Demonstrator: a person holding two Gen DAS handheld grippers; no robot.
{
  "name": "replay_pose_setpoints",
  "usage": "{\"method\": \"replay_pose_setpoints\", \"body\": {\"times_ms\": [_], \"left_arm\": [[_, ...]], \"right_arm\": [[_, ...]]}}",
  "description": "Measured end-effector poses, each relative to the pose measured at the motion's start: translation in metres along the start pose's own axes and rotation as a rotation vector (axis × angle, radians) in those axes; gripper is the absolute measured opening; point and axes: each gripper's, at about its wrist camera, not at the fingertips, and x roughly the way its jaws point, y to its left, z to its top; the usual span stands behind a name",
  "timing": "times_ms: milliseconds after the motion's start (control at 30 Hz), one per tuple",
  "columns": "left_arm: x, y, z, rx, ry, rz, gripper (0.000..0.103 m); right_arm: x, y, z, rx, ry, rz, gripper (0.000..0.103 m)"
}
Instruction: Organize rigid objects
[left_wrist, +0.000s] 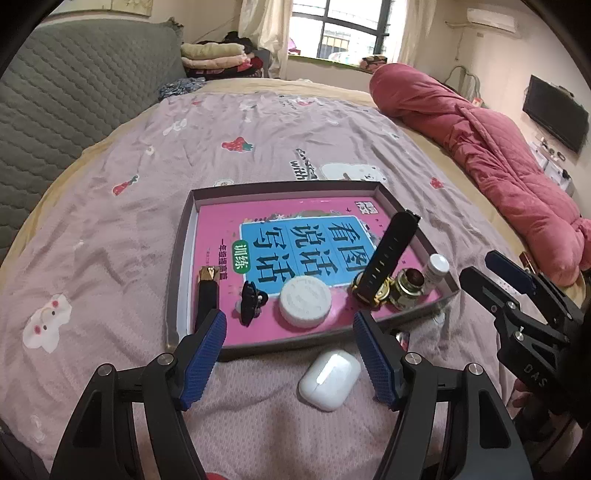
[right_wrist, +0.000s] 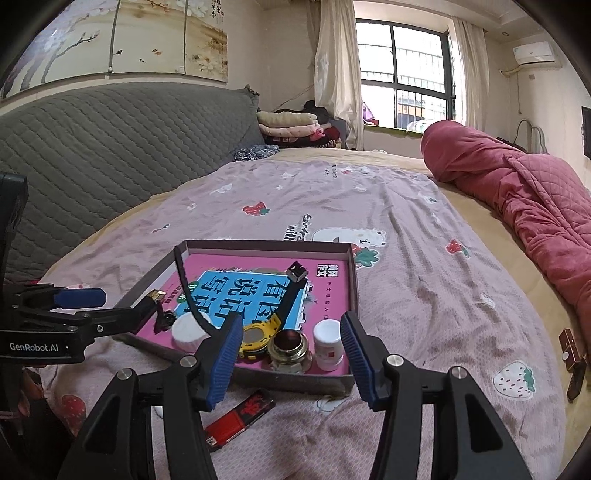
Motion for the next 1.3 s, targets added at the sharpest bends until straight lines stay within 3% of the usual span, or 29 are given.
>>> {"method": "replay_pose_setpoints", "body": {"times_ms": [633, 1300], "left_arm": [[-0.016, 0.000, -0.018, 0.023, 0.018, -0.009, 0.073], [0.010, -0.008, -0.048, 0.063, 0.130, -0.020, 0.073]], "right_arm": [[-0.016, 0.012, -0.011, 0.003, 0.051, 0.019, 0.054], [0.001, 0.024, -0.035, -0.036, 0.197, 0.018, 0.054]]}}
